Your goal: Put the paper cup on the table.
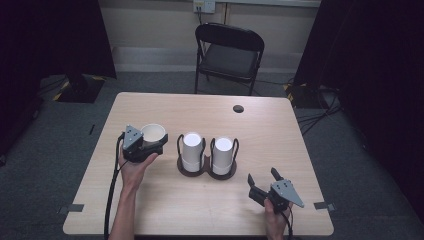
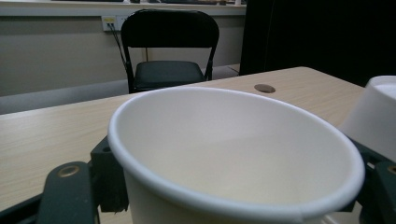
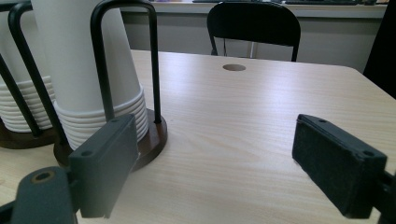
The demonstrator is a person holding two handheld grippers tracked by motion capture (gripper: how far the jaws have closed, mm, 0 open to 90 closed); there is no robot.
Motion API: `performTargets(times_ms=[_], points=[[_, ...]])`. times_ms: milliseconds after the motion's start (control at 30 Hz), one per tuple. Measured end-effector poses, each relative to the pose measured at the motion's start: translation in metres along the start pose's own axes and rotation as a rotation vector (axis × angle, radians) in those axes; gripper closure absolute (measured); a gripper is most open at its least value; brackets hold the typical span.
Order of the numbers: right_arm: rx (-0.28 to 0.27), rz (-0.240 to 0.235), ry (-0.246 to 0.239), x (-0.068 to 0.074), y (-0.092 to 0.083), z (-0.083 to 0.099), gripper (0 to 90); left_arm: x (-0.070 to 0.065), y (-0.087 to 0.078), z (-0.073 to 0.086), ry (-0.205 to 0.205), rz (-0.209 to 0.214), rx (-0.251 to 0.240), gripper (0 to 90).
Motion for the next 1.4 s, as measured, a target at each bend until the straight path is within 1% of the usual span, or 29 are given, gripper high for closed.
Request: performTargets(times_ms=[100, 133, 200, 233, 300, 400, 433, 467, 533, 600, 733, 767, 800, 833, 867, 933, 1000, 1067, 1100, 1133, 1200, 1267, 1333, 1400], points=[[-0.004, -0.001, 0.004, 0.0, 0.0, 0.0, 13.9, 0.005, 0.007, 0.002, 0.008, -0.012, 0.005, 22.6], [-0.009, 0.0, 0.002, -0.001, -0.001, 0.0, 13.9, 0.007, 0.01, 0.003, 0.002, -0.02, 0.007, 22.6], [-0.009, -0.003, 0.001, 0.0, -0.001, 0.0, 13.9, 0.011, 0.016, 0.005, -0.017, -0.022, 0.011, 22.5], [-0.005, -0.01, -0.003, 0.0, 0.0, 0.0, 13.9, 0.012, 0.02, 0.007, -0.006, -0.027, 0.017, 22.5], [-0.002, -0.012, -0.003, 0.0, 0.0, 0.0, 13.9, 0.013, 0.022, 0.01, -0.005, -0.03, 0.021, 22.4], [0.007, -0.025, -0.004, 0.0, 0.001, 0.0, 13.9, 0.019, 0.027, 0.018, -0.017, -0.029, 0.051, 22.1], [0.007, -0.025, -0.004, 0.0, 0.001, 0.0, 13.9, 0.02, 0.029, 0.022, -0.022, -0.008, 0.057, 22.1], [0.006, -0.028, -0.007, 0.001, 0.001, 0.0, 13.9, 0.021, 0.031, 0.025, -0.026, 0.001, 0.069, 22.0], [0.008, -0.029, -0.008, 0.001, 0.0, 0.0, 13.9, 0.023, 0.033, 0.03, -0.024, 0.001, 0.092, 21.7], [0.014, -0.038, -0.013, 0.002, 0.001, 0.0, 13.9, 0.024, 0.035, 0.035, -0.021, 0.005, 0.114, 21.4], [0.015, -0.045, -0.016, 0.002, 0.001, 0.0, 13.9, 0.025, 0.037, 0.038, -0.014, 0.015, 0.116, 21.3], [0.015, -0.046, -0.016, 0.002, 0.001, 0.0, 13.9, 0.025, 0.037, 0.04, -0.018, 0.009, 0.124, 21.3], [0.015, -0.046, -0.016, 0.002, 0.001, 0.0, 13.9, 0.025, 0.037, 0.04, -0.018, 0.009, 0.124, 21.2], [0.016, -0.046, -0.016, 0.002, 0.001, 0.0, 13.9, 0.024, 0.038, 0.04, -0.029, 0.015, 0.116, 21.2], [0.016, -0.042, -0.012, 0.002, 0.001, 0.0, 13.9, 0.025, 0.038, 0.041, -0.022, 0.013, 0.128, 21.2], [0.013, -0.045, -0.011, 0.002, 0.001, 0.0, 13.9, 0.024, 0.038, 0.042, -0.016, 0.017, 0.13, 21.0], [0.01, -0.044, -0.012, 0.002, 0.0, 0.0, 14.0, 0.025, 0.039, 0.044, -0.027, 0.013, 0.138, 19.9], [0.013, -0.043, -0.01, 0.002, 0.001, 0.0, 14.0, 0.025, 0.038, 0.046, -0.052, 0.016, 0.146, 19.4], [0.013, -0.043, -0.01, 0.002, 0.001, 0.0, 14.0, 0.025, 0.038, 0.046, -0.049, 0.018, 0.151, 19.4], [0.018, -0.042, -0.011, 0.002, 0.001, 0.0, 14.0, 0.026, 0.038, 0.047, -0.044, 0.013, 0.153, 20.1], [0.018, -0.041, -0.011, 0.002, 0.001, 0.0, 14.0, 0.026, 0.037, 0.047, -0.046, 0.016, 0.158, 20.7], [0.018, -0.04, -0.011, 0.002, 0.001, 0.0, 14.0, 0.027, 0.036, 0.049, -0.038, 0.005, 0.147, 20.8], [0.016, -0.038, -0.009, 0.002, 0.001, 0.0, 14.0, 0.028, 0.035, 0.052, -0.034, -0.006, 0.157, 21.5], [0.018, -0.038, -0.009, 0.002, 0.001, 0.0, 14.0, 0.03, 0.033, 0.055, -0.035, -0.007, 0.164, 21.5]])
Point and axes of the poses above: each handheld gripper's, and its own axes: y roughly forward along the jaws, z roughly out of its underside, x roughly to its left, the point moved 3 cm from there along y, roughly forward along the jaws, and after that the axes turned 9 degrees about -x, right-handed, at the moved point
